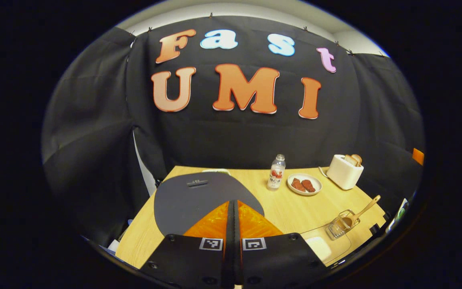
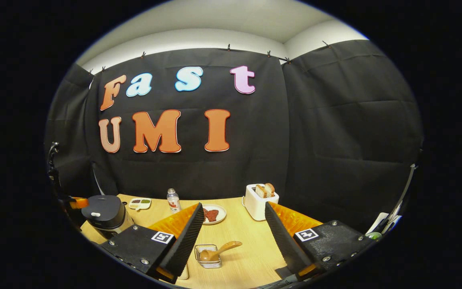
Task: Close the left gripper, press the button to open the rice cooker; take a wooden spoon from the chopstick holder with the right hand, scoop a spoonful of rice and pour it into the rice cooker, then put the wooden spoon back into the chopstick holder.
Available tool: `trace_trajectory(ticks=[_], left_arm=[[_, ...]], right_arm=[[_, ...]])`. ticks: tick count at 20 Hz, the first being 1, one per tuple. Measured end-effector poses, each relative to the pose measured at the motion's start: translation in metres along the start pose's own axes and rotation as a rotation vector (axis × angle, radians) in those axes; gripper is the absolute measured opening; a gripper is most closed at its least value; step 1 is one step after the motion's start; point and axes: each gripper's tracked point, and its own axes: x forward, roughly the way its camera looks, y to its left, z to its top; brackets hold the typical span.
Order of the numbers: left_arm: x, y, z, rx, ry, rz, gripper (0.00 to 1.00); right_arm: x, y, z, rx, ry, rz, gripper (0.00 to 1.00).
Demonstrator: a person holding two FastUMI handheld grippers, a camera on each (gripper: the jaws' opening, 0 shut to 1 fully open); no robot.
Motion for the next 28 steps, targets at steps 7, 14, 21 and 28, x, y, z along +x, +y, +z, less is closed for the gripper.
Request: trace_trajectory(ticks=[7, 14, 21, 28], left_arm=[[0.021, 0.010, -0.036, 0.038, 0.133, 0.012, 0.04], [0.019, 0.015, -0.040, -0.024, 0.164, -0.030, 0.05], [-0.015, 0.015, 0.058, 0.043, -0.072, 0.040, 0.04], [-0.075, 0.020, 0.140, 0.027, -0.275, 0.076, 0.04]], right_arm=[[-0.001, -0.005, -0.011, -0.010, 0.028, -0.019, 0.94], [0.001, 0.007, -0.019, 0.002, 0.044, 0.007, 0.95], [0.003, 0.011, -0.027, 0.006, 0.046, 0.026, 0.94], [0.014, 0.010, -0.042, 0.027, 0.061, 0.037, 0.94]])
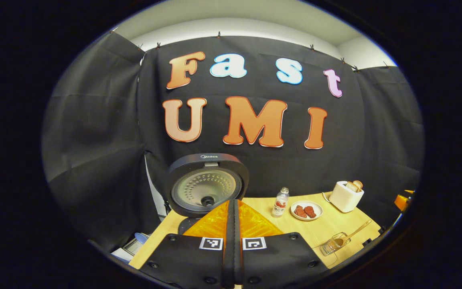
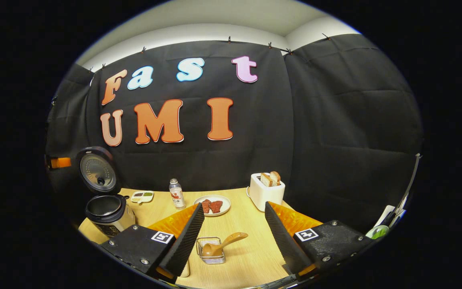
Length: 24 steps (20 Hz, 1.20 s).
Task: Close the left gripper, press the button to open the rice cooker; take a wooden spoon from the chopstick holder with the right hand, scoop a spoonful of rice and pour it into the rice cooker, then put the wooden spoon back into the chopstick holder.
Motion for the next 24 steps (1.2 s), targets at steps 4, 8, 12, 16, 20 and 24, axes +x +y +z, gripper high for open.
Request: trace_trajectory(ticks=[4, 8, 12, 16, 20, 24], left_arm=[[-0.016, 0.005, 0.020, 0.017, -0.051, 0.024, 0.04], [-0.033, 0.014, 0.037, 0.019, -0.080, 0.068, 0.04], [-0.053, 0.016, 0.062, -0.017, -0.136, 0.086, 0.07], [-0.077, 0.027, 0.077, -0.024, -0.165, 0.139, 0.04], [-0.098, 0.039, 0.084, -0.012, -0.176, 0.200, 0.07], [-0.111, 0.048, 0.081, -0.026, -0.165, 0.248, 0.06]], right_arm=[[0.014, -0.002, -0.010, 0.012, 0.000, 0.010, 0.94], [0.036, -0.006, -0.033, 0.048, 0.030, 0.012, 0.94], [0.061, -0.014, -0.067, 0.111, 0.093, 0.008, 0.95], [0.081, -0.017, -0.108, 0.157, 0.172, 0.011, 0.95], [0.091, -0.012, -0.146, 0.215, 0.254, 0.024, 0.95], [0.092, -0.001, -0.170, 0.283, 0.325, 0.056, 0.82]])
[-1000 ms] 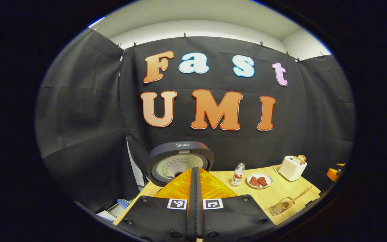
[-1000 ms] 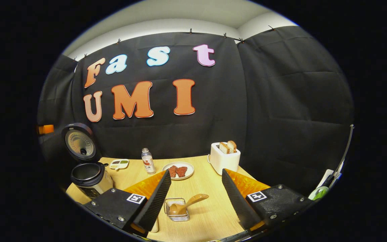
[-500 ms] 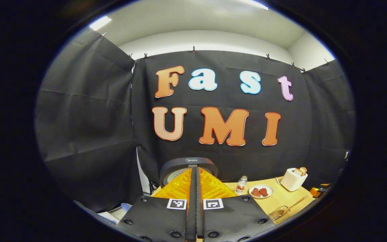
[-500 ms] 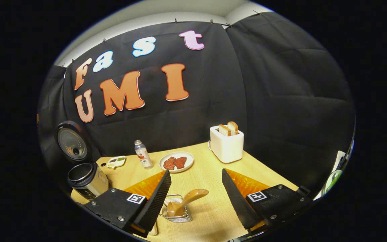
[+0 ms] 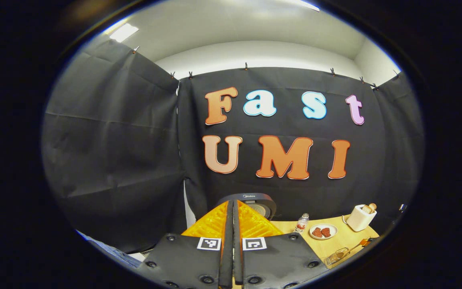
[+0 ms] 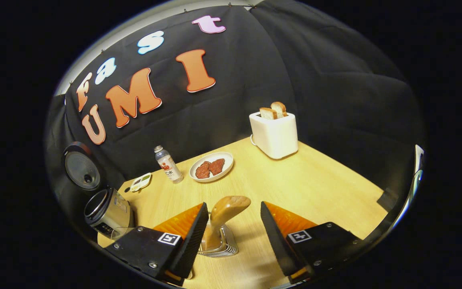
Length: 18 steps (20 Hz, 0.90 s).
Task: Close the left gripper, press the button to open the rice cooker; take a wooden spoon from the chopstick holder with the right hand, scoop a spoonful of rice and pour it into the rice cooker, then put the wooden spoon back into the chopstick holder.
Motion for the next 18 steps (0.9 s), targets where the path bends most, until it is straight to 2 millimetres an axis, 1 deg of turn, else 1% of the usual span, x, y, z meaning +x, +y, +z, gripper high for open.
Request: trace_trajectory(ticks=[1, 2, 3, 4, 5, 7, 8, 9, 11, 12, 13, 14, 16, 18], left_arm=[[-0.003, -0.002, 0.000, -0.002, 0.004, 0.000, 0.18], [-0.007, -0.001, 0.000, -0.005, 0.008, 0.003, 0.31], [-0.004, 0.000, -0.002, -0.003, 0.010, 0.010, 0.44], [-0.006, 0.004, -0.004, 0.004, 0.010, 0.029, 0.44], [-0.009, 0.003, -0.004, 0.009, 0.012, 0.024, 0.44], [-0.008, 0.003, -0.004, 0.012, 0.011, 0.028, 0.59], [-0.008, 0.003, -0.004, 0.009, 0.011, 0.028, 0.66], [-0.009, 0.004, -0.004, 0.003, 0.010, 0.026, 0.74], [-0.005, 0.006, -0.007, 0.004, 0.012, 0.027, 0.81], [-0.004, 0.008, -0.011, 0.013, 0.014, 0.034, 0.85], [-0.004, 0.011, -0.011, 0.021, 0.017, 0.037, 0.89], [-0.004, 0.012, -0.012, 0.020, 0.021, 0.033, 0.93], [-0.003, 0.013, -0.012, 0.008, 0.024, 0.020, 1.00], [0.001, 0.018, -0.012, -0.004, 0.025, 0.011, 1.00]], right_arm=[[0.002, 0.002, -0.003, 0.014, 0.012, 0.009, 0.78], [0.003, 0.004, -0.005, 0.028, 0.022, 0.021, 0.73], [0.004, 0.006, -0.005, 0.046, 0.025, 0.032, 0.70], [0.005, 0.008, -0.003, 0.066, 0.026, 0.041, 0.63], [0.005, 0.010, -0.001, 0.084, 0.026, 0.049, 0.59], [0.006, 0.013, -0.001, 0.101, 0.032, 0.062, 0.41], [0.007, 0.013, 0.000, 0.105, 0.035, 0.071, 0.40], [0.004, 0.014, 0.000, 0.115, 0.040, 0.086, 0.39], [0.003, 0.025, 0.001, 0.148, 0.048, 0.125, 0.34], [0.003, 0.032, 0.001, 0.164, 0.046, 0.143, 0.28], [0.001, 0.036, 0.002, 0.162, 0.046, 0.151, 0.25], [0.003, 0.037, 0.001, 0.142, 0.036, 0.147, 0.18], [0.003, 0.045, 0.004, 0.112, 0.029, 0.153, 0.13], [-0.003, 0.055, 0.015, 0.094, 0.006, 0.153, 0.10]])
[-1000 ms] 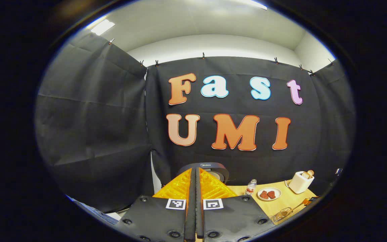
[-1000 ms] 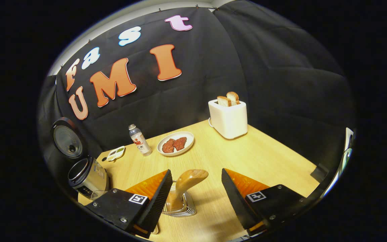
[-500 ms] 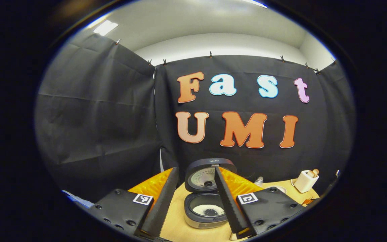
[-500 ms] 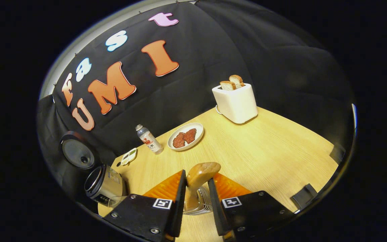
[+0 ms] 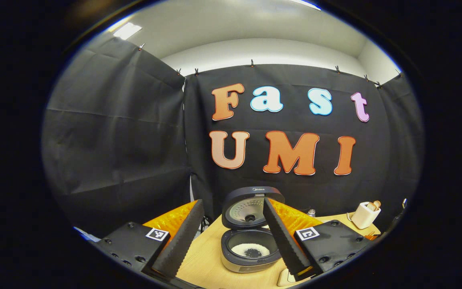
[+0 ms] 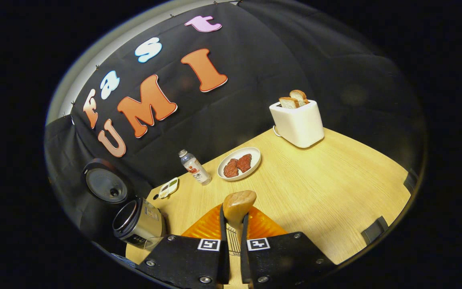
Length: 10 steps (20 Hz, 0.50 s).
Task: Close the left gripper, press the button to open the rice cooker; take a wooden spoon from the chopstick holder with the right hand, scoop a spoonful of rice and pour it into the rice cooker, then put the wooden spoon back into the chopstick holder.
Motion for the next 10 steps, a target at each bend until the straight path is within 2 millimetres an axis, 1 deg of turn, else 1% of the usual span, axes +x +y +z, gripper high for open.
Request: trace_trajectory(ticks=[2, 4, 5, 8, 10], left_arm=[[0.005, 0.004, -0.001, -0.012, 0.000, -0.010, 1.00], [0.008, 0.009, 0.000, -0.018, -0.002, -0.016, 1.00], [0.011, 0.012, -0.003, -0.020, 0.000, -0.020, 1.00], [0.016, 0.022, -0.008, -0.006, 0.011, -0.028, 1.00], [0.019, 0.029, -0.006, 0.022, 0.000, -0.027, 1.00]], right_arm=[[-0.007, 0.012, 0.018, -0.037, -0.047, -0.002, 0.10], [-0.018, 0.026, 0.034, -0.096, -0.090, -0.008, 0.10], [-0.025, 0.035, 0.042, -0.119, -0.114, -0.004, 0.10], [-0.049, 0.073, 0.061, -0.145, -0.181, 0.033, 0.10], [-0.061, 0.099, 0.061, -0.157, -0.203, 0.063, 0.10]])
